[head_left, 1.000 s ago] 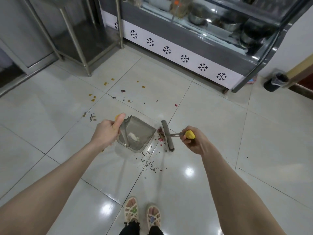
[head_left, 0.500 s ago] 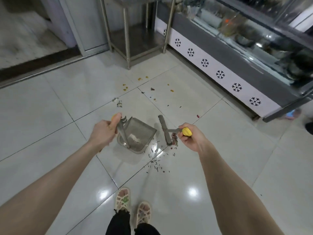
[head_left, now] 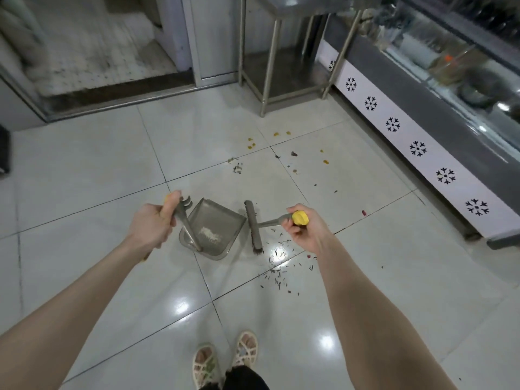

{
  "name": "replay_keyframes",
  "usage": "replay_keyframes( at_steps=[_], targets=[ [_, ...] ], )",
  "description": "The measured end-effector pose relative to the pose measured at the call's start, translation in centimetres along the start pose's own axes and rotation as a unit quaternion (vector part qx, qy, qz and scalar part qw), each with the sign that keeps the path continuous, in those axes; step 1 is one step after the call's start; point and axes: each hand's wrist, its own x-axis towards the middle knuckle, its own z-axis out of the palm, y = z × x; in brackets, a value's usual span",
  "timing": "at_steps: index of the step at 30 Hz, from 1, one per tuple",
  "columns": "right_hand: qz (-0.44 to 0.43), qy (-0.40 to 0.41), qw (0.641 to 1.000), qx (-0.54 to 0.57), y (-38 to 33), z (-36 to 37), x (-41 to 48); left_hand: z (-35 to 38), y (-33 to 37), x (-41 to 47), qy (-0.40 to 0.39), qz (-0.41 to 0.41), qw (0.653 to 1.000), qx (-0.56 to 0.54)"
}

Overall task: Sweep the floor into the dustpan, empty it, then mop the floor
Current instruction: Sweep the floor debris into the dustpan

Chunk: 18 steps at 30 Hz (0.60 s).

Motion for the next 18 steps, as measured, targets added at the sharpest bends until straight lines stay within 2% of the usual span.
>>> replay_keyframes(
  at_steps=[4,18],
  targets=[
    [0.022,-0.023,0.999,0.024,2.4,2.7,0.9,-2.8,-2.1,0.0,0.023,-0.016,1.000,-0.008],
    [0.076,-0.013,0.994,0.084,8.0,7.8,5.7,-8.8,-7.5,0.3,0.063,-0.060,0.996,-0.015]
  ],
)
